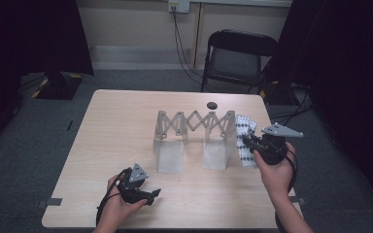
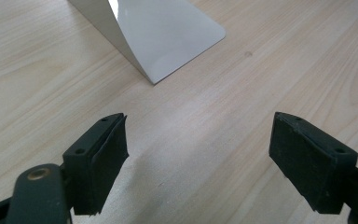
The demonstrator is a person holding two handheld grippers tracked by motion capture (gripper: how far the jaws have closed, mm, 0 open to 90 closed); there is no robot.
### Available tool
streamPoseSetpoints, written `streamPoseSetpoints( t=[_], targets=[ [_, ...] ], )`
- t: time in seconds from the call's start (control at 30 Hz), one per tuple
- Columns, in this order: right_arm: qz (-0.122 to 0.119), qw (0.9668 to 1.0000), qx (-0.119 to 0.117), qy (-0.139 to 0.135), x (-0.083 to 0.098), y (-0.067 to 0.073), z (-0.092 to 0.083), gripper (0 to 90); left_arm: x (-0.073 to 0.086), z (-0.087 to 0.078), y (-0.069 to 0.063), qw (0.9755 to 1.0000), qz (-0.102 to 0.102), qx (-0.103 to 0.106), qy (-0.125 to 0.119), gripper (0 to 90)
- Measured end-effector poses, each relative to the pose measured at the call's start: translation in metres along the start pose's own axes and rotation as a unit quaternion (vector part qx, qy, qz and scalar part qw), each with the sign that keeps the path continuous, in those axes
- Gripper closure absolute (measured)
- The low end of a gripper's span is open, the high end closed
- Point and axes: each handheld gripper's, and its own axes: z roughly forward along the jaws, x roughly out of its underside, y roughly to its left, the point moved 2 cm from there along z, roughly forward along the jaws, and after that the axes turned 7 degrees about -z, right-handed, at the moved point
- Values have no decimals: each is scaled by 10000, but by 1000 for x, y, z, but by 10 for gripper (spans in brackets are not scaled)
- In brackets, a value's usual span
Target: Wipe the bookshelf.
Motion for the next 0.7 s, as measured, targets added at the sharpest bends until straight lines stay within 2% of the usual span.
streamPoseSetpoints(
  t=[0.17,0.3,0.53,0.7],
  targets=[
    [-51,9999,-27,-82,-5,5,-5,781,0,0,0,10000,-20,2,-9,192],
    [-234,9997,47,-28,-2,11,-3,781,-1,-2,1,10000,34,-19,-13,192],
    [-75,9999,88,60,12,9,6,781,0,-2,1,10000,-16,-6,-24,192],
    [6,9998,32,215,26,11,15,781,0,-2,2,10000,5,-15,-8,192]
  ],
)
